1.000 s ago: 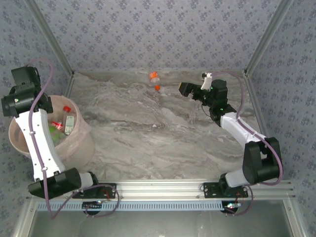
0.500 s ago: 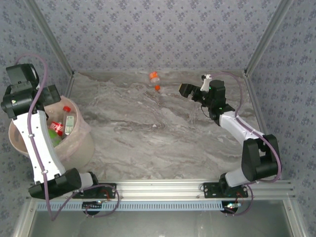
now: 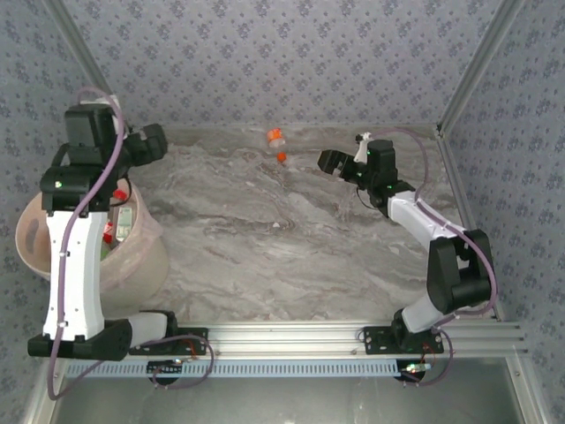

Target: Put the plastic bottles in the bin

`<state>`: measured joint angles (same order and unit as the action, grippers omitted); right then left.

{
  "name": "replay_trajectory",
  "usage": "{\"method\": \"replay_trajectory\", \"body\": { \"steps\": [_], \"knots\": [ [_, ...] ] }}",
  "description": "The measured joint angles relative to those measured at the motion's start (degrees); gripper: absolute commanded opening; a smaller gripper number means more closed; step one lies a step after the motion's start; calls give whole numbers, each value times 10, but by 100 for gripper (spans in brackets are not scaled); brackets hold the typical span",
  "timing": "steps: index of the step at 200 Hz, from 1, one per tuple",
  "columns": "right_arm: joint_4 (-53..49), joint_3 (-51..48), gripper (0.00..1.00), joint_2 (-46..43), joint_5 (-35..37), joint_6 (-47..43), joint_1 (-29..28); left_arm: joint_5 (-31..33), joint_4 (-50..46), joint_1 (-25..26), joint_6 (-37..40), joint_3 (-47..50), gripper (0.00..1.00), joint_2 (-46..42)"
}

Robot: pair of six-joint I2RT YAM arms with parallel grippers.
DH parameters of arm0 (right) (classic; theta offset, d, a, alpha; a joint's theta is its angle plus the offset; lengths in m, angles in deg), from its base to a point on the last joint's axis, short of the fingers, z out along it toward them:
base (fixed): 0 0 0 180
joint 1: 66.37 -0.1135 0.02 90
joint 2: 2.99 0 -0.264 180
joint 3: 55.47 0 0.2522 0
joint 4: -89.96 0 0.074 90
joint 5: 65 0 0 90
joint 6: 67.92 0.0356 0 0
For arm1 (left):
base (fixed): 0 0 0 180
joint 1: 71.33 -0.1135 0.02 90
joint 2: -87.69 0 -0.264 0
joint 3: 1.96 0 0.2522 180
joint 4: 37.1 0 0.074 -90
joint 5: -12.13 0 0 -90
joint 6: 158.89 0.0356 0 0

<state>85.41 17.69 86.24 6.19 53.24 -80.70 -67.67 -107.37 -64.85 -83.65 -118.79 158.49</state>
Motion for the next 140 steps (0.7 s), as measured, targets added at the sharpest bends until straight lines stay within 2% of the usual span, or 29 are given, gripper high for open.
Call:
{"method": "replay_trajectory", "body": {
  "steps": [25,70,102,140],
  "knots": [
    [-21,38,100,43,1,-17,-13,-13,48,42,-25,42,98,-3],
    [-61,141,97,135,36,-38,-55,-124,140,78,-80,116,98,-2],
    [-90,240,92,223,71,-40,-81,-184,181,90,-109,148,98,10],
    [-156,394,87,355,116,-40,-104,-213,205,90,-122,157,98,39]
  ]
}}
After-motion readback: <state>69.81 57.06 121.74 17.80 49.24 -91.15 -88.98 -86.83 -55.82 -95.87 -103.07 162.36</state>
